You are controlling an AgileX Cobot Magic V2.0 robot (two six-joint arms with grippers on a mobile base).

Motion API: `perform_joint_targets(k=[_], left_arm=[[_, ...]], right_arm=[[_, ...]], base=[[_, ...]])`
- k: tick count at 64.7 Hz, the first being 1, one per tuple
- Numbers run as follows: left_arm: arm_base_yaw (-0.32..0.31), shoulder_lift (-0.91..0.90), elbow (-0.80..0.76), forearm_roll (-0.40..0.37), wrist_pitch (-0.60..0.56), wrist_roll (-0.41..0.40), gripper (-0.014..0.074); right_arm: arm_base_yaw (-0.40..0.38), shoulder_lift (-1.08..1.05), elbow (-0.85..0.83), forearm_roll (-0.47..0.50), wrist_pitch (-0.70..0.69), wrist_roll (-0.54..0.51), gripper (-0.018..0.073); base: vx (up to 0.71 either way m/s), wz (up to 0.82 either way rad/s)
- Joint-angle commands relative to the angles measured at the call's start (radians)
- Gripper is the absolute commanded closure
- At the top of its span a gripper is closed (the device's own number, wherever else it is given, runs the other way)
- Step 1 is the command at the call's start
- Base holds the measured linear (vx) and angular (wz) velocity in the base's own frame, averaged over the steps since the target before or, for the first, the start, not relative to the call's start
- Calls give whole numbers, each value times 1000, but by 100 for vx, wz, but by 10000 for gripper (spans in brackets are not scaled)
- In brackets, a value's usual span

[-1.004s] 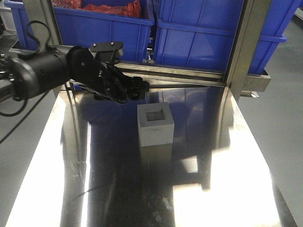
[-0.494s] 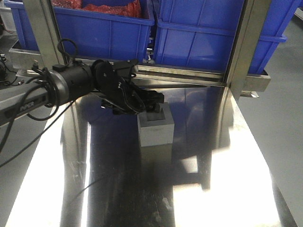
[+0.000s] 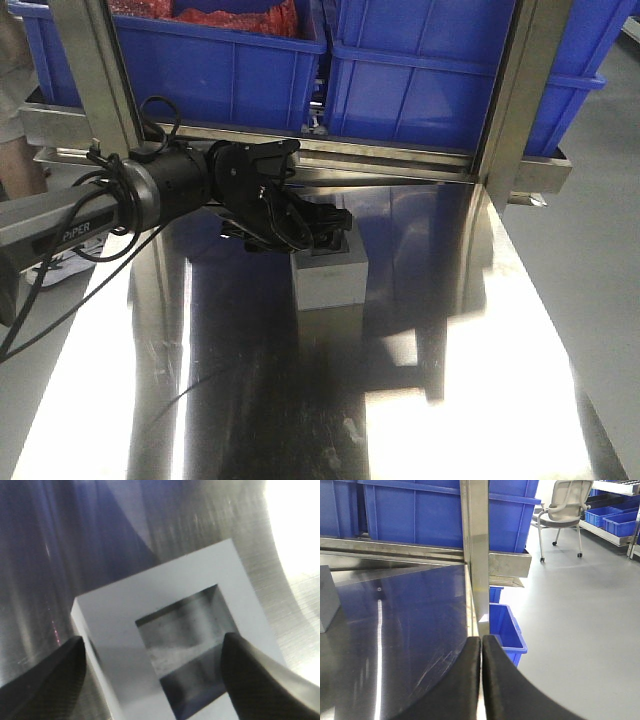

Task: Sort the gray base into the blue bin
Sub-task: 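Reach the left gripper over the gray square block, then close the left gripper on the gray block's top edge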

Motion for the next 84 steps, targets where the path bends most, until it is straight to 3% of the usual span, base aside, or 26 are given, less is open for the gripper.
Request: perform_joint_targets(k=[1,38,50,68,84], left_arm=[[-4,-62,-31,6,-51,3,83],[-6,-43,-31,29,-21,3,105],[-7,-43,-31,30,-25,3,203],[-7,-43,-31,31,-21,3,426],[-7,-46,-31,41,-22,4,457]], right_arm=[[-1,1,0,-5,-75,-9,564],[-1,1,0,-5,-75,-9,564],[-1,1,0,-5,-75,-9,564],[-1,1,0,-5,-75,-9,564],[-1,1,0,-5,-75,-9,564]], base=[[0,0],[0,0],[0,0],[0,0],[0,0]])
